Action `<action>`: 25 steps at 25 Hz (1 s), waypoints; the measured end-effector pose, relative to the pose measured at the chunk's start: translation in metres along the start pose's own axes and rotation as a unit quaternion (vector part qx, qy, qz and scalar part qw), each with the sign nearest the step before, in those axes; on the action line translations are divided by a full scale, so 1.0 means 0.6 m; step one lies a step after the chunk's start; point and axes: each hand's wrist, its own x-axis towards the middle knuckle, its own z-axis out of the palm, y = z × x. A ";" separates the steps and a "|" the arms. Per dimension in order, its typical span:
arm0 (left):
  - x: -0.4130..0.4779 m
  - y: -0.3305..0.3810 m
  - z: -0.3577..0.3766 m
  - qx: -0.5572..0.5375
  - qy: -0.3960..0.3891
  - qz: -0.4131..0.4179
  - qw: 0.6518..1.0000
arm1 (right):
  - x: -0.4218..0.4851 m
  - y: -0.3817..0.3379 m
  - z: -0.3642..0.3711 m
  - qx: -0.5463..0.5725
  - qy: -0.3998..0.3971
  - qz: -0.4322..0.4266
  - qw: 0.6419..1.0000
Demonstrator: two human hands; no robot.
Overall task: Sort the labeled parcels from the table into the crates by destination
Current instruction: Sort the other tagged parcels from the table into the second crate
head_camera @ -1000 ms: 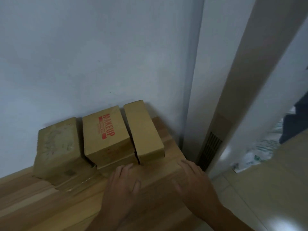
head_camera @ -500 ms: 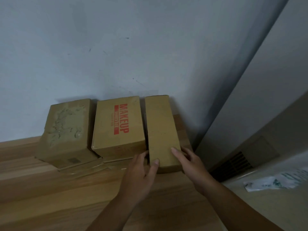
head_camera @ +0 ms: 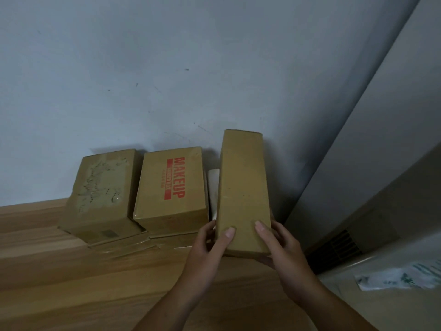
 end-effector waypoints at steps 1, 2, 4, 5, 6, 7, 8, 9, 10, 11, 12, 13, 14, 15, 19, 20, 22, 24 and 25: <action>-0.005 0.002 0.005 0.019 0.017 0.007 1.000 | -0.006 -0.006 -0.001 -0.006 0.001 -0.004 1.000; -0.012 0.005 0.008 0.059 0.034 0.020 0.997 | -0.009 -0.012 -0.004 -0.020 0.012 -0.024 0.999; -0.028 0.012 0.012 0.172 0.062 0.066 0.981 | -0.013 -0.031 -0.010 -0.066 0.032 -0.079 0.994; -0.038 0.016 0.014 0.229 0.066 0.097 0.966 | -0.015 -0.041 -0.010 -0.084 0.031 -0.093 0.992; -0.049 0.020 0.018 0.289 0.066 0.134 0.946 | -0.017 -0.050 -0.005 -0.096 0.025 -0.096 0.990; -0.060 0.022 0.023 0.350 0.070 0.178 0.917 | -0.019 -0.054 0.001 -0.108 0.019 -0.089 0.990; -0.071 0.023 0.030 0.405 0.080 0.221 0.884 | -0.021 -0.055 0.009 -0.114 0.022 -0.076 0.990; -0.080 0.024 0.036 0.438 0.089 0.256 0.857 | -0.024 -0.053 0.014 -0.108 0.029 -0.073 0.991; -0.087 0.025 0.039 0.448 0.087 0.276 0.846 | -0.026 -0.052 0.016 -0.084 0.039 -0.083 0.992; -0.093 0.027 0.037 0.426 0.075 0.282 0.856 | -0.028 -0.051 0.014 -0.045 0.045 -0.091 0.994; -0.095 0.032 0.031 0.367 0.054 0.271 0.888 | -0.030 -0.052 0.007 0.001 0.036 -0.085 0.996; -0.096 0.037 0.020 0.280 0.034 0.247 0.927 | -0.031 -0.053 -0.001 0.043 0.010 -0.065 0.997; -0.096 0.042 0.008 0.193 0.016 0.217 0.957 | -0.033 -0.053 -0.012 0.074 -0.027 -0.037 0.996; -0.096 0.047 -0.002 0.119 -0.004 0.180 0.976 | -0.036 -0.050 -0.023 0.095 -0.072 -0.008 0.993; -0.105 0.045 -0.005 -0.031 -0.069 0.076 0.994 | -0.059 -0.029 -0.042 0.114 -0.184 0.067 0.974; -0.107 0.039 -0.001 -0.022 -0.055 0.089 0.994 | -0.063 -0.027 -0.043 0.097 -0.177 0.054 0.978; -0.113 0.029 0.003 0.028 -0.001 0.142 0.990 | -0.066 -0.028 -0.040 0.045 -0.130 -0.027 0.990; -0.125 0.024 0.006 0.093 0.039 0.180 0.978 | -0.071 -0.033 -0.033 0.010 -0.100 -0.095 0.990; -0.133 0.022 0.007 0.122 0.052 0.196 0.972 | -0.075 -0.035 -0.028 -0.007 -0.103 -0.114 0.988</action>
